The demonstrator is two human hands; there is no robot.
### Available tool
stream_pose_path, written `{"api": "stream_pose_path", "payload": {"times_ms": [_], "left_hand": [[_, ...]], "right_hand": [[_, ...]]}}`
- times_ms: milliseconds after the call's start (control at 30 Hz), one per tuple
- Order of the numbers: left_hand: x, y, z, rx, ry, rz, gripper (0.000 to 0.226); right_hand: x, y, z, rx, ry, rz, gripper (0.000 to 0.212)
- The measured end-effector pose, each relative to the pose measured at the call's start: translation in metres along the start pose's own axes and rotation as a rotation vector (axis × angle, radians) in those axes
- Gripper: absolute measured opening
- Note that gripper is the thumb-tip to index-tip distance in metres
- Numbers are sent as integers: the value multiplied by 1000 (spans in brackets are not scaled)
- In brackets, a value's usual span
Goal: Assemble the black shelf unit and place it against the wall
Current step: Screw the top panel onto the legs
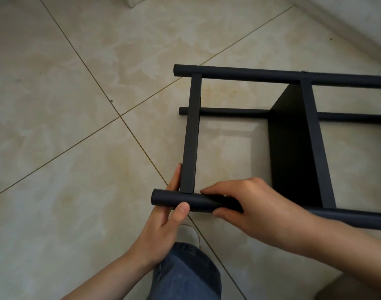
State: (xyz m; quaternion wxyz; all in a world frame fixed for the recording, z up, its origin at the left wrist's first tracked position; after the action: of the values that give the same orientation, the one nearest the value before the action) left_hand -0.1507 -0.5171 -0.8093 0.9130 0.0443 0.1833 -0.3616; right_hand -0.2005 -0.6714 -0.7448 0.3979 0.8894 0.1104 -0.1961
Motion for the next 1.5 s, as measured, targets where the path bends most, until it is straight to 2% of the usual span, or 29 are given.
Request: {"api": "stream_pose_path", "payload": {"times_ms": [133,300,533,767,867,967,1100,1233,1400,1500], "left_hand": [[0,-1,2,-30,-27,5,72],[-1,-2,0,-43,-50,2,76],[-2,-4,20,-5,-113,-2,78],[0,-18,78,-5,-223,-14,75],[0,-29,113,14,-272,-44,71],[0,-44,154,20,-288,-91,55],[-3,-59,213,107,-367,-154,57],[-11,-72,273,189,-471,-171,68],[-27,-88,335,325,-538,-179,72],[-39,-98,369,394,-560,-178,74]], "right_hand": [[-6,2,-3,-50,-1,16,40],[-19,8,-10,-231,26,18,47],[-46,25,-12,-412,14,86,65],[-73,54,-24,-555,-6,199,82],[-89,70,-25,-517,-55,246,92],[-105,92,-28,-448,-106,345,94],[-121,118,-35,-474,-167,496,98],[-145,149,-53,-476,-186,647,88],[-173,183,-80,-278,-160,782,57],[-184,198,-86,-152,-181,827,47]]}}
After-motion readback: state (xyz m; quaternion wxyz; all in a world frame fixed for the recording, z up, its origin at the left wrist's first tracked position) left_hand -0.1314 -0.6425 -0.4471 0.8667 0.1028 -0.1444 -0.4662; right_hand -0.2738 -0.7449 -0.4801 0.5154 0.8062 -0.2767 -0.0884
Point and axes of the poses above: each hand's wrist, its own x-axis towards the middle knuckle, its own y-axis out of the back of the hand, z = x × y, the point moved 6 cm from there along x, towards the middle knuckle, and after that the axes turned 6 degrees about -x, right-handed, at the moved point
